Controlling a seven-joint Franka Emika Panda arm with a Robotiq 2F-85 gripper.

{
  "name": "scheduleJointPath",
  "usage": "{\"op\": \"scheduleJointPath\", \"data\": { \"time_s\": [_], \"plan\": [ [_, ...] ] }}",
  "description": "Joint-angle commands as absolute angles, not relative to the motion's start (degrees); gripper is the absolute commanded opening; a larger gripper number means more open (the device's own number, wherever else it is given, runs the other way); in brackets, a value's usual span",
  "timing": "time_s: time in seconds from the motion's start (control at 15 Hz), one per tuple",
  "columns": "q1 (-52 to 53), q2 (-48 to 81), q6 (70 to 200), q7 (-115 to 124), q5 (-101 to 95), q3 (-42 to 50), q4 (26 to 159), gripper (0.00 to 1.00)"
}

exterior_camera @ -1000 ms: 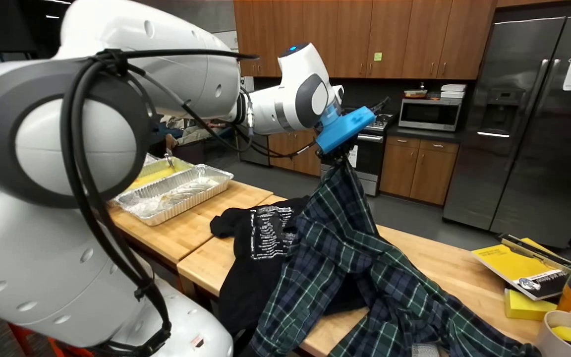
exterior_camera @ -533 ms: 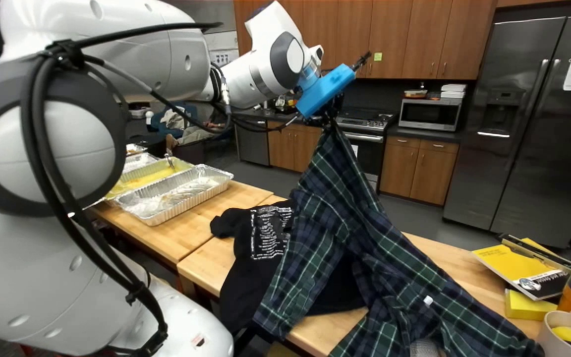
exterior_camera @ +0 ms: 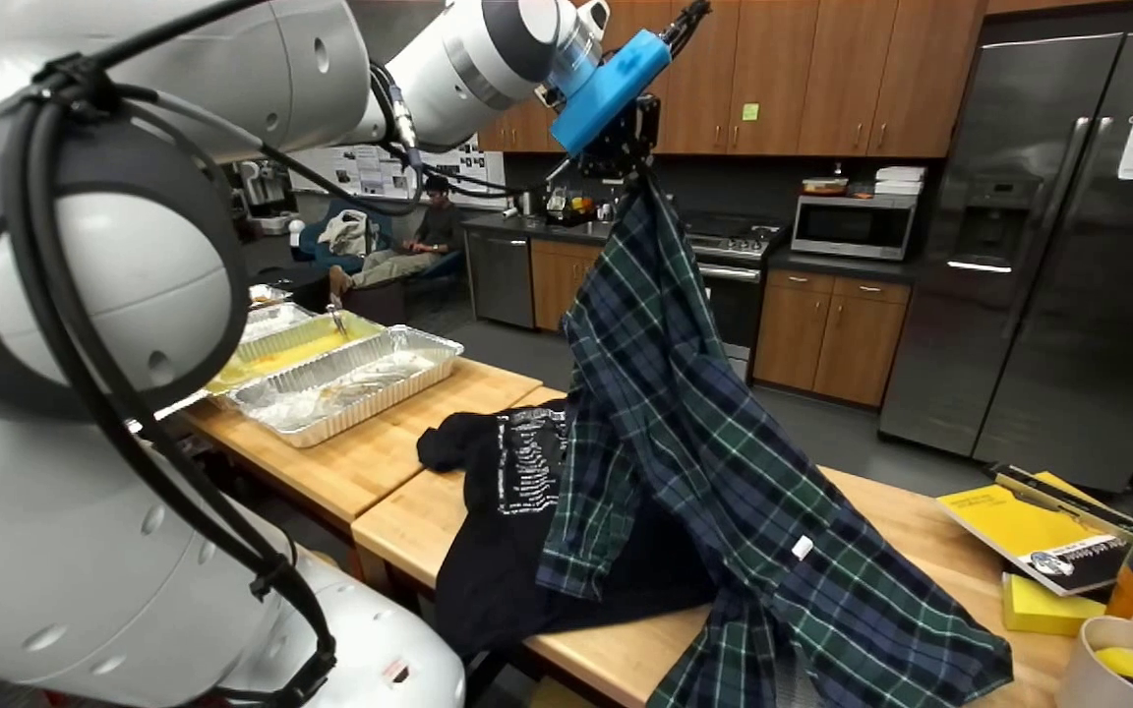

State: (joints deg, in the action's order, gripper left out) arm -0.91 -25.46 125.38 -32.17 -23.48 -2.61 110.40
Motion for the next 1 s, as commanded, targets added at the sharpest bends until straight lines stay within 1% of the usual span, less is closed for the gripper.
{"op": "scheduleJointPath", "data": {
  "time_s": [0.0,0.4,0.6,0.93],
  "plan": [
    [-0.05,-24.90,122.38,-30.96,-24.76,-2.22,105.37,0.00],
    [0.59,-22.68,119.44,-30.76,-25.05,-3.35,100.09,0.00],
    [1.12,-19.47,117.03,-29.66,-26.46,-5.64,95.78,0.00],
    [2.91,-12.64,109.70,-25.87,-33.02,-11.97,85.96,0.00]
  ]
}}
